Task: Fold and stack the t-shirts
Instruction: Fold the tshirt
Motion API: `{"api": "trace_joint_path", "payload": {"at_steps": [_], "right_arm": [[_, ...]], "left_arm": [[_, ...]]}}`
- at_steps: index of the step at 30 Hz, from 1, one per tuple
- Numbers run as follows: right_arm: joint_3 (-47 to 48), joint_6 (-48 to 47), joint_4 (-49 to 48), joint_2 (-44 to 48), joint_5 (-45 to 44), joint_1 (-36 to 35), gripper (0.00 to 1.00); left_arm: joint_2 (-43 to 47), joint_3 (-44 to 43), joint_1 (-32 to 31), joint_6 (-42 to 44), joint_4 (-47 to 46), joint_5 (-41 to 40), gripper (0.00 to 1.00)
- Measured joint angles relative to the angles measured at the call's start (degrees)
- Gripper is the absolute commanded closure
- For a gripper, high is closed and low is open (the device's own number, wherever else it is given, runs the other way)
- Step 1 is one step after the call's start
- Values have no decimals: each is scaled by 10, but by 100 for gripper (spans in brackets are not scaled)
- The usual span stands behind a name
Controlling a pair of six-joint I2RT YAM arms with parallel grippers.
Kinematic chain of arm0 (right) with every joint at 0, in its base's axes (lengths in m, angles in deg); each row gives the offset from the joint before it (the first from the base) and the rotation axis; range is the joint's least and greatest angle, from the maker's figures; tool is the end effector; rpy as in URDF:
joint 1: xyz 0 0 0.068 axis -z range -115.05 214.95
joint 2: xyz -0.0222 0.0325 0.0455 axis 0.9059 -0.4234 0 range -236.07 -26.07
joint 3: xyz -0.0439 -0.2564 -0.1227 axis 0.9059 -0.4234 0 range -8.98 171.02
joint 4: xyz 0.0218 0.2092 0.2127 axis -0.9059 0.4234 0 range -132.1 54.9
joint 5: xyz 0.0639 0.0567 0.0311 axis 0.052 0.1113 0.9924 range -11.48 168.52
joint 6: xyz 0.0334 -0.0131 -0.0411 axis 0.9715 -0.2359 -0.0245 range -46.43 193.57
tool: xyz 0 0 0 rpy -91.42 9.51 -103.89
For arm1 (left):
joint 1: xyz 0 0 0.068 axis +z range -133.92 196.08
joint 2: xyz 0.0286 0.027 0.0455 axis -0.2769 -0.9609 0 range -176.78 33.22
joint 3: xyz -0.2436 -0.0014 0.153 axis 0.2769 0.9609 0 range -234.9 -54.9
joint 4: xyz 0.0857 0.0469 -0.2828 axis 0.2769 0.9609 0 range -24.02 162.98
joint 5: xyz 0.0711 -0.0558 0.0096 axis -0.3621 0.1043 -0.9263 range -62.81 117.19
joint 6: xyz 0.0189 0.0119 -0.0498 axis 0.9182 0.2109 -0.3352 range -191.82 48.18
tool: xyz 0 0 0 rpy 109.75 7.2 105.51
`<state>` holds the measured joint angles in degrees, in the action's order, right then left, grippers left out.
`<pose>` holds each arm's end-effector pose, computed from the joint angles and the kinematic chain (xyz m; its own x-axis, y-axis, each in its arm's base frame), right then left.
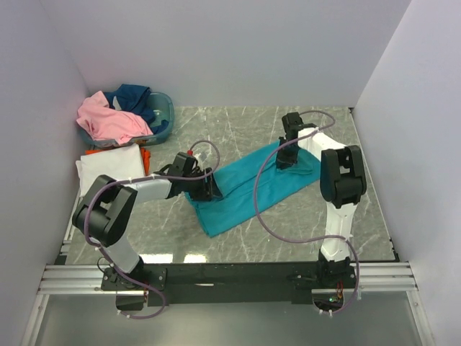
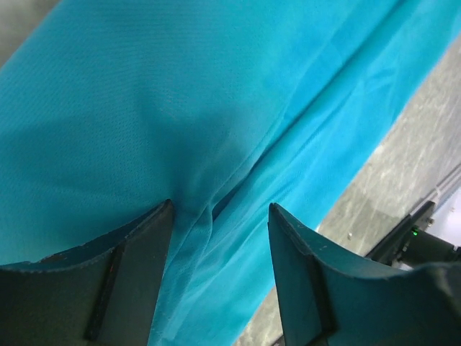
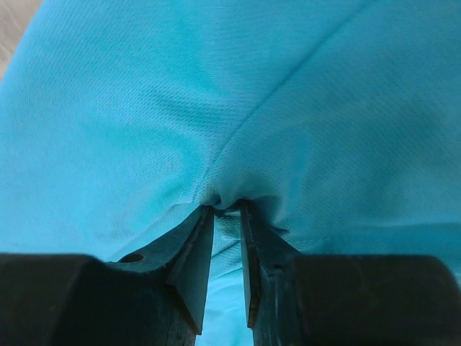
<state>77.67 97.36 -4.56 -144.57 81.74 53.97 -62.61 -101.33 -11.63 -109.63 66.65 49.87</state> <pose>0.4569 0.0908 0.1561 -0.9254 0.2307 -0.3006 0.1789 0.9653 0.1901 0.3019 -0.1746 0.1315 -0.9336 -0.1485 -0.3260 0.0960 0.7730 -0.6271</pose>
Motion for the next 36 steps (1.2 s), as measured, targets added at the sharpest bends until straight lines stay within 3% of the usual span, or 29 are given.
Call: {"api": "trace_joint_path", "payload": {"at_steps": [9,14,23,30,36], "right_arm": [[151,-16,54,-92,5,0,68],[190,-23,76,-111,15,-1,60],[172,-27,92,-66,54,-1,53],[82,-2,71,73,97,24,53],[79,11,49,56,97,57,53]], "left_arm": [[10,17,-34,-10,8,58,37],[25,23,-58,-9,37,80,37],[98,9,-61,-2,75,77,36],[49,-2,-61,20,74,90,36],[8,-2,-68,34,79,94,36]]}}
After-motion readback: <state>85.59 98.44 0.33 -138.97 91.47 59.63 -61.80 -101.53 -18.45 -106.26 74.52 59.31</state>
